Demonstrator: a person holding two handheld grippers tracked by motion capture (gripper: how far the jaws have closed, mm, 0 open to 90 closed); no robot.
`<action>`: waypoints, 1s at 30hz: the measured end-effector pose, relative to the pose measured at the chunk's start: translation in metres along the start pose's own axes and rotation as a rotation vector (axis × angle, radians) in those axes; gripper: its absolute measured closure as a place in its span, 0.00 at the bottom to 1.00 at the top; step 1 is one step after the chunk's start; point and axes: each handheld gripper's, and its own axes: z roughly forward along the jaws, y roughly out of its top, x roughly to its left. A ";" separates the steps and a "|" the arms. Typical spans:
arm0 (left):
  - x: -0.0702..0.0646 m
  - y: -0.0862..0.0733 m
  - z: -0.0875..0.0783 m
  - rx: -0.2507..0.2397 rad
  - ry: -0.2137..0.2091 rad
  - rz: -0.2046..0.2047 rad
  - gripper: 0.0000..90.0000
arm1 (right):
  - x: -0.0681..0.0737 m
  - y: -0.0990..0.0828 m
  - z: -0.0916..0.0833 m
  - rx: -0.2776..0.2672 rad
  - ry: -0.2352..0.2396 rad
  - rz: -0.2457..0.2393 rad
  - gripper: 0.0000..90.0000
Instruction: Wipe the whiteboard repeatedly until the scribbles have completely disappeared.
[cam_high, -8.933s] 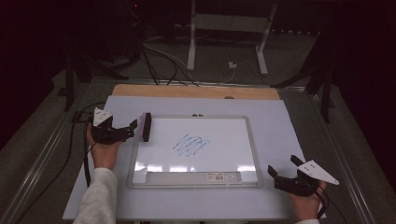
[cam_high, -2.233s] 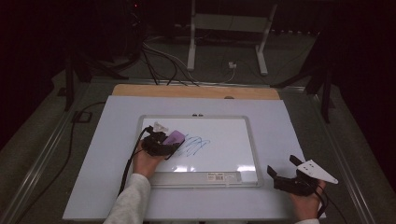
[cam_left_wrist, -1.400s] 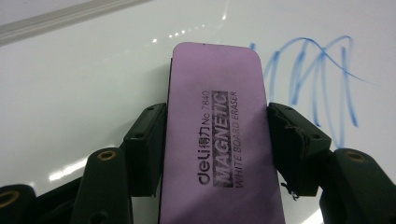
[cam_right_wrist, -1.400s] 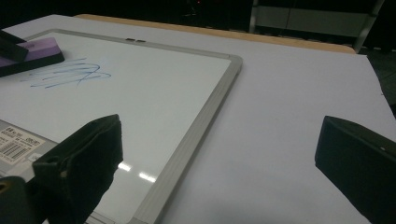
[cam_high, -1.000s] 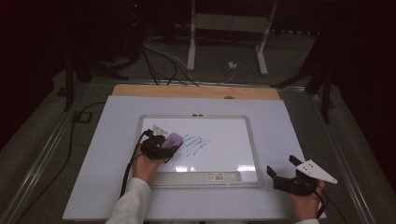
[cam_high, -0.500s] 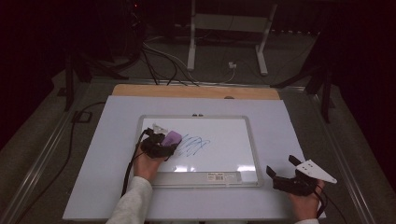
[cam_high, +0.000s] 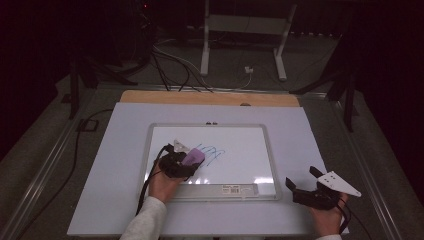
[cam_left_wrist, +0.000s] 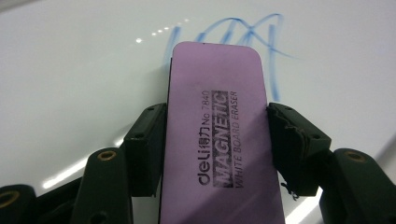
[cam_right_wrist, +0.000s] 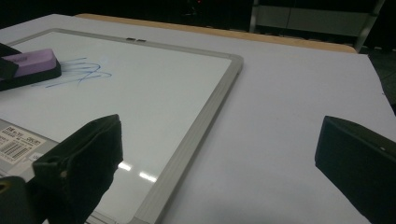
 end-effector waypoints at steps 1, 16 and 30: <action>0.004 0.000 -0.001 0.000 0.016 -0.011 0.47 | 0.000 0.000 0.000 -0.001 -0.001 0.000 0.01; 0.006 -0.002 -0.002 0.000 0.014 -0.015 0.47 | 0.001 0.000 0.001 0.005 0.003 -0.006 0.01; 0.004 0.005 0.003 -0.030 0.029 -0.020 0.46 | 0.000 0.000 0.001 0.006 0.002 -0.004 0.01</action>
